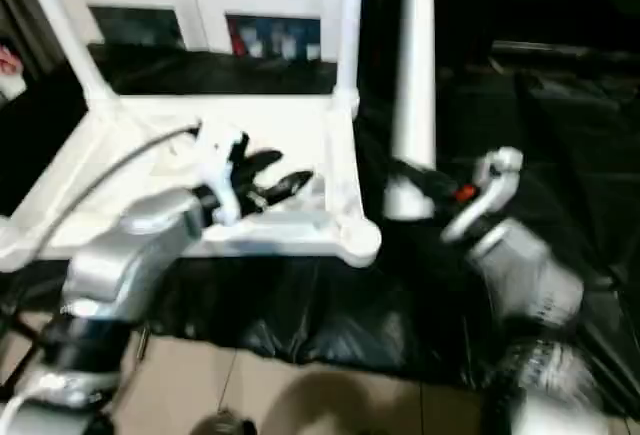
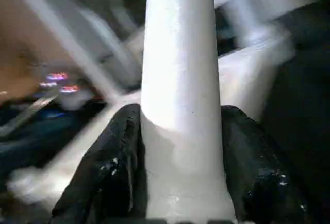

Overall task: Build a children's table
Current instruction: Pick table leg

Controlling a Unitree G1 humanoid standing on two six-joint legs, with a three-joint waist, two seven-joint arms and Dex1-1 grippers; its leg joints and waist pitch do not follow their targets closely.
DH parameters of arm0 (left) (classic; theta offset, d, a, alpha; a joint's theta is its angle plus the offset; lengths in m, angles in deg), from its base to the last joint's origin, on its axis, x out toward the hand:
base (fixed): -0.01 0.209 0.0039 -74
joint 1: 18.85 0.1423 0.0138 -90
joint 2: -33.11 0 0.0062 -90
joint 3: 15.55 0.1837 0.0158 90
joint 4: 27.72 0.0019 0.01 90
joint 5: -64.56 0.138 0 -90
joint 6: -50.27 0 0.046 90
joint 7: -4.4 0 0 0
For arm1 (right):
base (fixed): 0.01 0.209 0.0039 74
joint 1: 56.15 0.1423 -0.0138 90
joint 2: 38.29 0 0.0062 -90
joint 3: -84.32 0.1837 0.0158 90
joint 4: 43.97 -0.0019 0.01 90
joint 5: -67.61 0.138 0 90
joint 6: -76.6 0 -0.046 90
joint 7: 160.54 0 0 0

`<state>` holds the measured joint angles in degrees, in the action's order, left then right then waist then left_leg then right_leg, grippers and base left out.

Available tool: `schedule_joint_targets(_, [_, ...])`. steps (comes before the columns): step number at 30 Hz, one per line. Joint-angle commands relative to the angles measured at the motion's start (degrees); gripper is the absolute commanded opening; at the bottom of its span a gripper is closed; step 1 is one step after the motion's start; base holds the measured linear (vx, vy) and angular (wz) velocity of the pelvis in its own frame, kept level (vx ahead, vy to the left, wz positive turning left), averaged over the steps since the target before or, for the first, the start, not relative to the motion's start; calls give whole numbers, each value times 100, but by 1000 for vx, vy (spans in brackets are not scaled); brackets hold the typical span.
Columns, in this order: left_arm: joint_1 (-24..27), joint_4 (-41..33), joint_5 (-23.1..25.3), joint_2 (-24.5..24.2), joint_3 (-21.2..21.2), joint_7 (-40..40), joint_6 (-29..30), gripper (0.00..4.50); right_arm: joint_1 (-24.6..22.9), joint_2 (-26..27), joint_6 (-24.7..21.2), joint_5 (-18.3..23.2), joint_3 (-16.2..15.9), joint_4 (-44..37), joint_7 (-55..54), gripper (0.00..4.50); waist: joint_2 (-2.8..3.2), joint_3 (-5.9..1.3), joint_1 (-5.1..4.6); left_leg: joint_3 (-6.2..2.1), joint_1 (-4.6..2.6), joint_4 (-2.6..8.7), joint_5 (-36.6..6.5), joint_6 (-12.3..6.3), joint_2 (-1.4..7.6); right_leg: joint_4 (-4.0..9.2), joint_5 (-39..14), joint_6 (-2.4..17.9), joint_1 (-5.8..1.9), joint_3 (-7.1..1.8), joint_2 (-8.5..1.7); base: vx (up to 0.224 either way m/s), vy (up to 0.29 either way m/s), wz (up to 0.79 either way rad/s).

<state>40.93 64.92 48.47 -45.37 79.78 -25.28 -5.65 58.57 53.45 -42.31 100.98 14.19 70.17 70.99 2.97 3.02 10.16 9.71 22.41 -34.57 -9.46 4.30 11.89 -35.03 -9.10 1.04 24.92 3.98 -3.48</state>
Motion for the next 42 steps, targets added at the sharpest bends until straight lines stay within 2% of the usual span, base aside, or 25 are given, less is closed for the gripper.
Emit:
schedule_joint_targets(1, [-172,34,-184,104,-56,-23,81,350,-58,24,-192,210,-134,-470,141,191,-179,-462,0,5,-47,323,-850,-449,72,489,-1845,726,-369,-175,-367,0,0,0])
schedule_joint_targets(2, [-235,81,-324,203,-126,-36,172,350,-156,64,-306,247,-254,-669,207,191,-177,-469,4,-1,-58,320,-874,-422,72,486,-1895,727,-365,-171,-381,0,0,0])
schedule_joint_targets(4, [-326,166,-540,348,-248,-33,309,350,-314,125,-521,332,-391,-1027,254,191,-188,-439,-6,7,-50,331,-919,-378,52,523,-2094,626,-368,-182,-378,0,0,0])
schedule_joint_targets(5, [-336,176,-559,362,-262,-32,320,350,-325,129,-544,346,-403,-1057,255,191,-203,-426,-15,9,-53,335,-980,-363,38,549,-2289,558,-368,-175,-387,0,0,0])
schedule_joint_targets(7, [-483,281,-933,599,-517,-8,547,350,-447,159,-800,482,-613,-1439,290,191,-239,-422,-19,12,-49,334,-970,-340,23,591,-2561,384,-359,-171,-389,0,0,0])
schedule_joint_targets(11, [-634,289,-1473,847,-880,-12,820,350,-567,151,-1060,640,-771,-1836,253,191,-240,-425,-29,-1,-40,340,-943,-302,30,598,-2530,327,-364,-166,-390,0,0,0])
schedule_joint_targets(13, [-692,324,-1677,900,-993,-31,905,350,-605,101,-1137,682,-855,-1933,321,191,-271,-428,-27,-7,-32,346,-920,-316,35,577,-2385,349,-362,-169,-381,0,0,0])
schedule_joint_targets(14, [-712,352,-1704,895,-1003,-38,905,350,-620,90,-1186,704,-873,-1979,337,191,-300,-426,-25,1,-37,344,-919,-323,31,589,-2384,333,-362,-170,-381,0,0,0])
schedule_joint_targets(18, [-778,508,-1676,873,-1038,-1,882,350,-679,36,-1331,790,-913,-2150,373,191,-299,-429,-4,-6,-40,357,-890,-295,40,584,-2344,242,-366,-178,-385,0,0,0])
schedule_joint_targets(19, [-796,549,-1684,874,-1080,22,882,322,-682,36,-1359,811,-910,-2170,348,191,-291,-433,-5,-9,-40,355,-881,-286,42,579,-2313,244,-368,-181,-388,0,0,0])
schedule_joint_targets(20, [-828,595,-1743,889,-1195,79,878,314,-676,32,-1368,804,-902,-2162,300,191,-320,-427,-7,-4,-33,358,-880,-281,34,584,-2306,232,-373,-177,-385,0,0,0])
schedule_joint_targets(22, [-832,573,-1791,863,-1231,82,919,311,-690,27,-1392,840,-908,-2196,253,191,-313,-428,-1,-12,-39,361,-897,-243,46,580,-2328,250,-371,-178,-402,0,0,0])
schedule_joint_targets(26, [-819,539,-1786,821,-1211,129,897,277,-707,1,-1394,827,-981,-2234,260,191,-318,-426,-2,-18,-43,367,-929,-224,54,566,-2245,281,-369,-181,-397,0,0,0])
schedule_joint_targets(27, [-817,540,-1788,822,-1219,161,888,273,-702,5,-1377,824,-994,-2228,243,191,-287,-423,-1,-19,-39,366,-957,-211,52,577,-2241,300,-368,-182,-397,0,0,0])
schedule_joint_targets(29, [-820,553,-1769,822,-1216,184,865,256,-687,14,-1350,818,-996,-2201,233,191,-316,-427,1,-20,-36,369,-943,-204,52,565,-2195,310,-382,-180,-400,0,0,0])
schedule_joint_targets(32, [-870,603,-1705,821,-1217,241,774,231,-666,27,-1334,816,-1006,-2165,229,191,-298,-427,13,-21,-38,366,-956,-196,51,566,-2219,302,-380,-185,-405,0,0,0])
schedule_joint_targets(33, [-891,610,-1728,822,-1250,238,773,231,-659,41,-1304,780,-1055,-2160,225,191,-233,-432,21,-33,-44,367,-954,-185,59,555,-2175,329,-373,-187,-405,0,0,0])
schedule_joint_targets(35, [-872,573,-1761,808,-1215,191,805,215,-668,45,-1293,771,-1083,-2179,210,191,-268,-430,9,-25,-39,365,-976,-186,47,565,-2120,337,-383,-184,-393,0,0,0])
schedule_joint_targets(38, [-857,560,-1802,785,-1154,117,821,211,-662,39,-1292,773,-1104,-2206,187,191,-241,-433,11,-34,-38,366,-990,-170,52,554,-2063,397,-388,-181,-396,0,0,0])
schedule_joint_targets(41, [-832,513,-1873,774,-1114,5,825,203,-679,-2,-1291,753,-1158,-2266,195,191,-234,-429,4,-34,-44,371,-1027,-161,56,554,-2023,424,-387,-182,-388,0,0,0])
schedule_joint_targets(42, [-828,502,-1892,770,-1116,-8,823,203,-686,-37,-1275,713,-1203,-2284,205,191,-247,-430,2,-31,-46,370,-1031,-155,53,554,-2028,427,-392,-182,-389,0,0,0])
